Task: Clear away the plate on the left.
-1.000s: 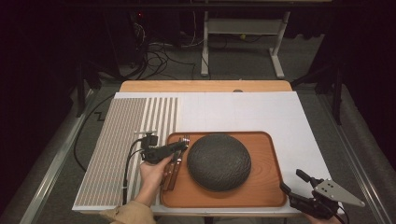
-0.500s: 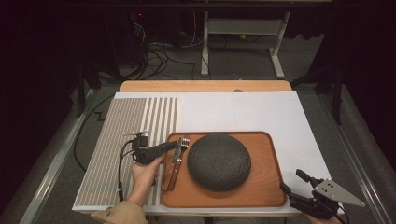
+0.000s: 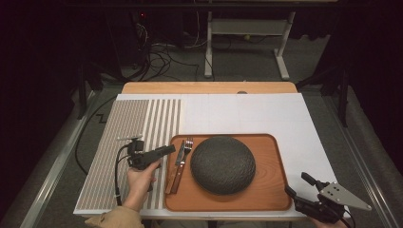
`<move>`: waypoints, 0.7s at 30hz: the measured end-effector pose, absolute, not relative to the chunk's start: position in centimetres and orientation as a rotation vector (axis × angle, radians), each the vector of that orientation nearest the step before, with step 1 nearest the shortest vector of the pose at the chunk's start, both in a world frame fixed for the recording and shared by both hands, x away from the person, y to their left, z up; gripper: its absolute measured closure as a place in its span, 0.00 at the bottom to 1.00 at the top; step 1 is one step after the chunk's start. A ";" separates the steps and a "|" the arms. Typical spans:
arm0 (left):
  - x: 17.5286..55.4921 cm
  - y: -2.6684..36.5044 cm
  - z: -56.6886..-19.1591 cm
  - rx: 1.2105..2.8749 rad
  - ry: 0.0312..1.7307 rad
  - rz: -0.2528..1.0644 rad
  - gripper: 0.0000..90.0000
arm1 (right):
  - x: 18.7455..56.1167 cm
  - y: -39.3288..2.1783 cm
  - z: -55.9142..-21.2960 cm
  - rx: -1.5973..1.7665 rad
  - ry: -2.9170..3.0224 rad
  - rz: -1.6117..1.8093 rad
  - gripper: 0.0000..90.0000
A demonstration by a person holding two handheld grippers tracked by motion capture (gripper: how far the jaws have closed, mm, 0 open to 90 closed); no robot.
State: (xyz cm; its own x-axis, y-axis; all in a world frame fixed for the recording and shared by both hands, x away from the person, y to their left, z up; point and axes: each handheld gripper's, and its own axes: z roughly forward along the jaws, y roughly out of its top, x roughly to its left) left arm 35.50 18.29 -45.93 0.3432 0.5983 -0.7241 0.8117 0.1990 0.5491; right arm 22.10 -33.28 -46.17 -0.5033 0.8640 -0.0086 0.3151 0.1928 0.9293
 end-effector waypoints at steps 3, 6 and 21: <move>35.3 18.5 -45.9 1.498 1.338 -0.246 0.43 | 22.1 -33.3 -46.2 1.101 1.924 1.299 0.30; 35.2 18.8 -45.8 1.495 1.338 -0.240 0.43 | 22.1 -33.3 -46.2 1.100 1.925 1.299 0.30; 34.4 21.4 -46.5 1.460 1.365 -0.228 0.43 | 22.1 -33.2 -46.2 1.099 1.927 1.297 0.30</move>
